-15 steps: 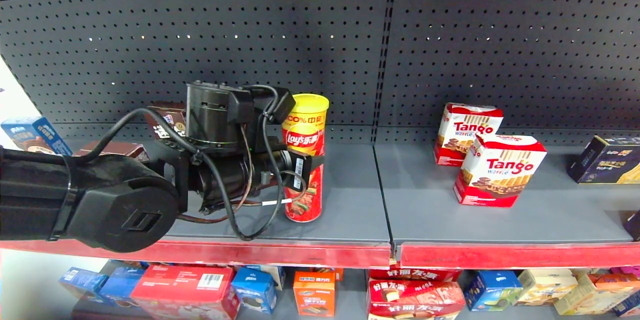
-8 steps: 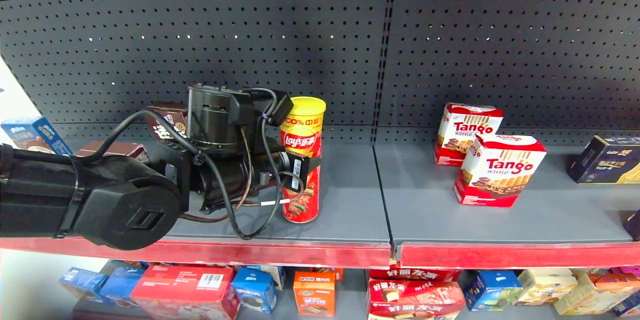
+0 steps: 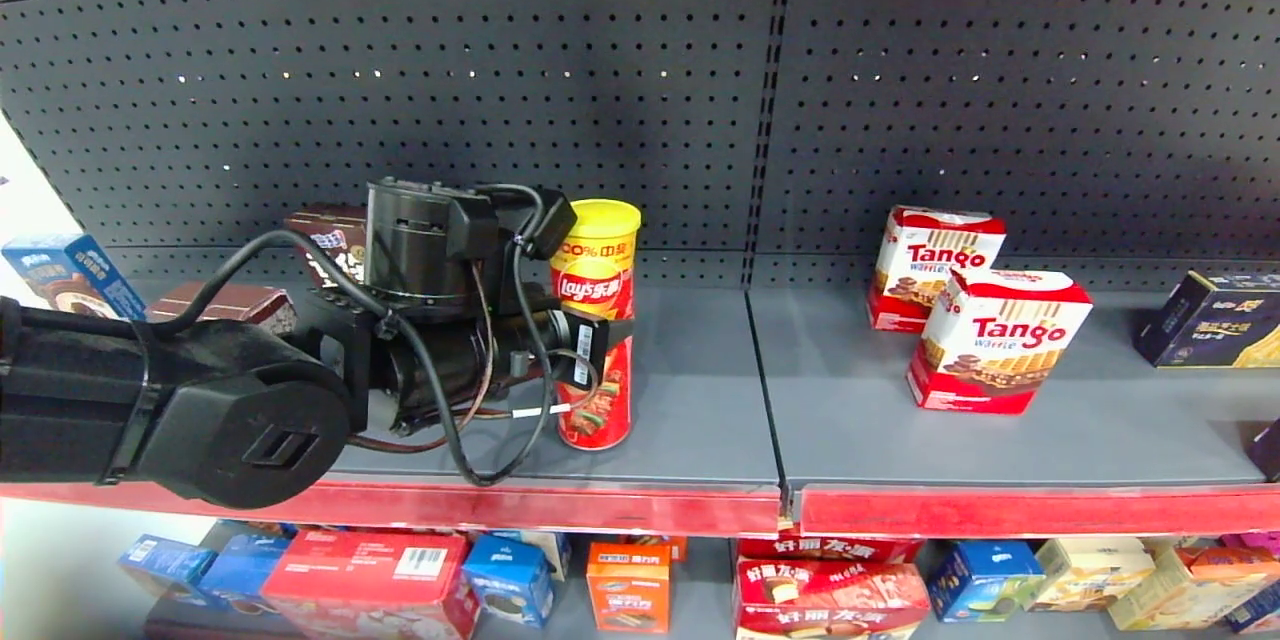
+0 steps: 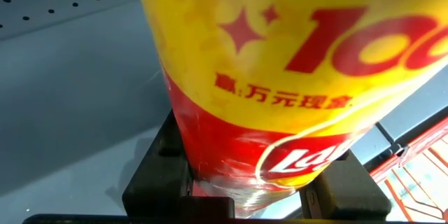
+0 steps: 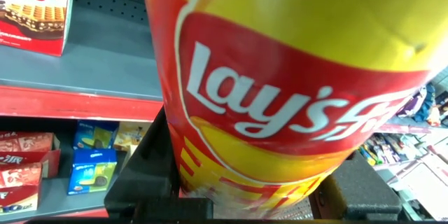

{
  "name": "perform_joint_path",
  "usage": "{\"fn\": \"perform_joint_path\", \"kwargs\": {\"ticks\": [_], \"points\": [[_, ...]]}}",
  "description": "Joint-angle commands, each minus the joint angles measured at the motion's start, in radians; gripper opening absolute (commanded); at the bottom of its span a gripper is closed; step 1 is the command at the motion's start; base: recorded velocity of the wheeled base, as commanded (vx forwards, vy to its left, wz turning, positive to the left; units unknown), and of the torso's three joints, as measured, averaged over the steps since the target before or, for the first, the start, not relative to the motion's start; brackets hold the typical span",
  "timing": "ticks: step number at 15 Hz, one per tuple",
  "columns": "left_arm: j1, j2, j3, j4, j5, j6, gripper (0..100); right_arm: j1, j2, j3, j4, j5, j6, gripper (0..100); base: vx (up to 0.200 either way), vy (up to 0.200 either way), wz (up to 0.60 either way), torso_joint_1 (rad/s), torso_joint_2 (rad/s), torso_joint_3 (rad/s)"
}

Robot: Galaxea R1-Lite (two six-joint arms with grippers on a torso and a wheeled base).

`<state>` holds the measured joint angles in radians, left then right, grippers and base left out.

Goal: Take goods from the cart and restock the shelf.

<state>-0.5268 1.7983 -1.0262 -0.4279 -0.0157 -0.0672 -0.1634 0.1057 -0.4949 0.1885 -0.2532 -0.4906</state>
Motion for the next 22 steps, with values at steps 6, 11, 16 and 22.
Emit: {"fn": "perform_joint_path", "kwargs": {"ticks": [6, 11, 16, 22], "points": [[0.021, -0.022, 0.040, 0.001, -0.001, 0.000, 0, 0.001, 0.002, 0.002, 0.000, 0.000, 0.000, 0, 0.000, 0.000, 0.00, 0.000, 0.00, 0.000], [0.021, -0.027, 0.044, 0.000, -0.001, 0.000, 0, 0.001, 0.000, 0.001, 0.002, 0.000, 0.000, 0, 0.000, 0.000, 0.00, 0.000, 0.00, 0.000], [0.021, -0.037, 0.072, -0.003, -0.003, 0.001, 100, 0.001, -0.003, 0.002, 0.000, 0.000, 0.000, 0, 0.000, 0.000, 0.00, 0.000, 0.00, 0.000], [0.021, -0.051, 0.077, 0.000, 0.002, 0.001, 100, 0.001, -0.003, 0.002, 0.002, 0.000, 0.000, 0, 0.000, 0.000, 0.00, 0.000, 0.00, 0.000]]}}
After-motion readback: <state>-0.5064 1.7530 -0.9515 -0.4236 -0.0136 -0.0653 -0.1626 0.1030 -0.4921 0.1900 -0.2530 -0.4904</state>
